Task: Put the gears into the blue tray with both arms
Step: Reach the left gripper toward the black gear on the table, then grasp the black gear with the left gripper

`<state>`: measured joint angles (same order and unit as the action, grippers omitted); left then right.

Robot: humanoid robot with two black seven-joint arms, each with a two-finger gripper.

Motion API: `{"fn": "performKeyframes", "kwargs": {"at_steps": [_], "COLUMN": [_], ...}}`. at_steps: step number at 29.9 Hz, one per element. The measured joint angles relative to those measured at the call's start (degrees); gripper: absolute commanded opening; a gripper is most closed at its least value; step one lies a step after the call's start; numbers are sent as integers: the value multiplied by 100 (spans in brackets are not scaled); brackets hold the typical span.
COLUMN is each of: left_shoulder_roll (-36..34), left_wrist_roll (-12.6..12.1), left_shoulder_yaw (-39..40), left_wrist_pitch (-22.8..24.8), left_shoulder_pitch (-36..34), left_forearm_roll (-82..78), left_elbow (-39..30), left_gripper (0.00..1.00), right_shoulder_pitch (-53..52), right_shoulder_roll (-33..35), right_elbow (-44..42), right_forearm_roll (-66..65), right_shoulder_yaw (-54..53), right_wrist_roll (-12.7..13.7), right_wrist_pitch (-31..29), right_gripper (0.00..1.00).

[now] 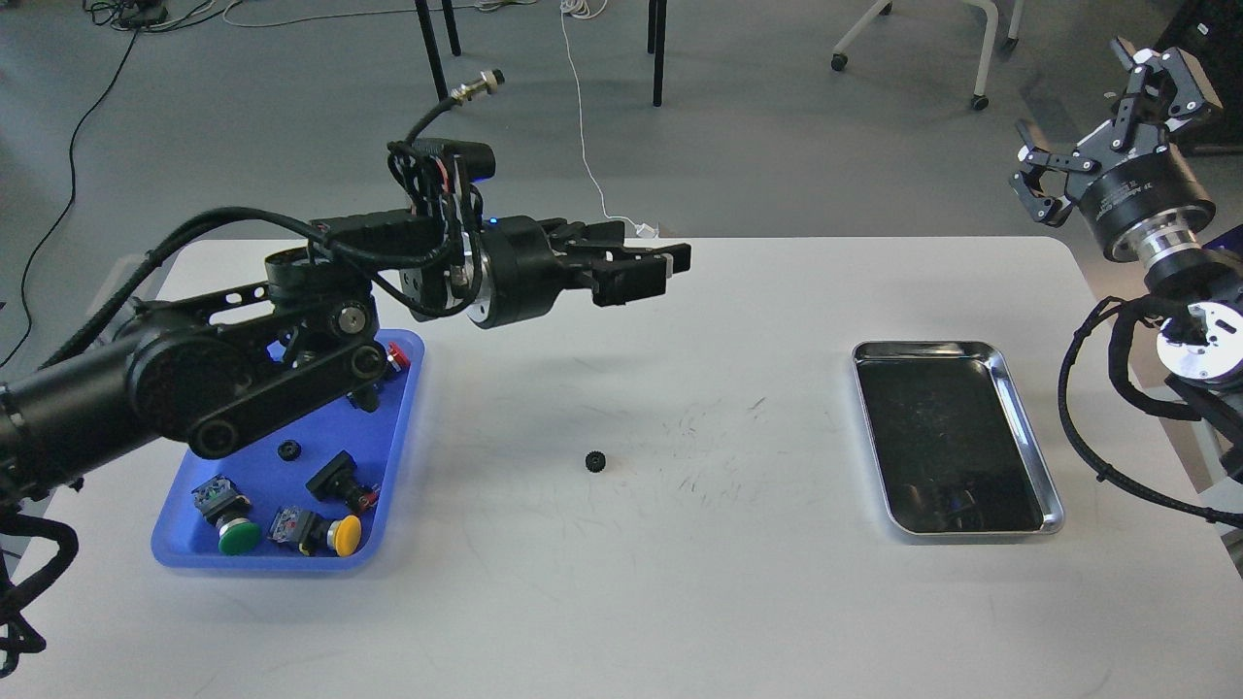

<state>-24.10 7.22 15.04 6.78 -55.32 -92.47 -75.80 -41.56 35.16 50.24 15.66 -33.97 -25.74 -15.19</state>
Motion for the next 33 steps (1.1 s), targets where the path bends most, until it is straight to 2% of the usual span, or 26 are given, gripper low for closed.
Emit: {"fn": "performKeyframes", "kwargs": {"at_steps": [4, 10, 16, 21, 27, 33], "left_shoulder_roll": [106, 163, 439, 602, 675, 605], "left_wrist_roll": [-18, -22, -8, -8, -9, -8], "left_shoulder_yaw": [-638, -965, -1139, -1161, -1161, -1161], "left_wrist_pitch": [-358, -413, -412, -412, -407, -406], "left_shoulder_pitch": [291, 633, 822, 966, 1047, 1127], "left_forearm_roll": [-1061, -2397, -2816, -3013, -3033, -3033], "left_elbow": [42, 213, 771, 1165, 1260, 1261], "left_gripper": [87, 77, 71, 53, 42, 35], "right_shoulder_pitch": [575, 1123, 1489, 1577, 1581, 1587], "right_shoulder_roll": [-63, -77, -77, -55, -51, -37], "right_elbow": [263, 608, 877, 920, 917, 908], "right_forearm_roll": [56, 33, 19, -17, -35, -43], "right_shoulder_yaw": [-753, -1136, -1169, -1176, -1140, -1119], "right_wrist_roll": [1, -58, -152, -181, -181, -180], "right_wrist_pitch": [-288, -687, -713, -710, -698, -694], "right_gripper": [97, 97, 97, 97, 97, 97]}}
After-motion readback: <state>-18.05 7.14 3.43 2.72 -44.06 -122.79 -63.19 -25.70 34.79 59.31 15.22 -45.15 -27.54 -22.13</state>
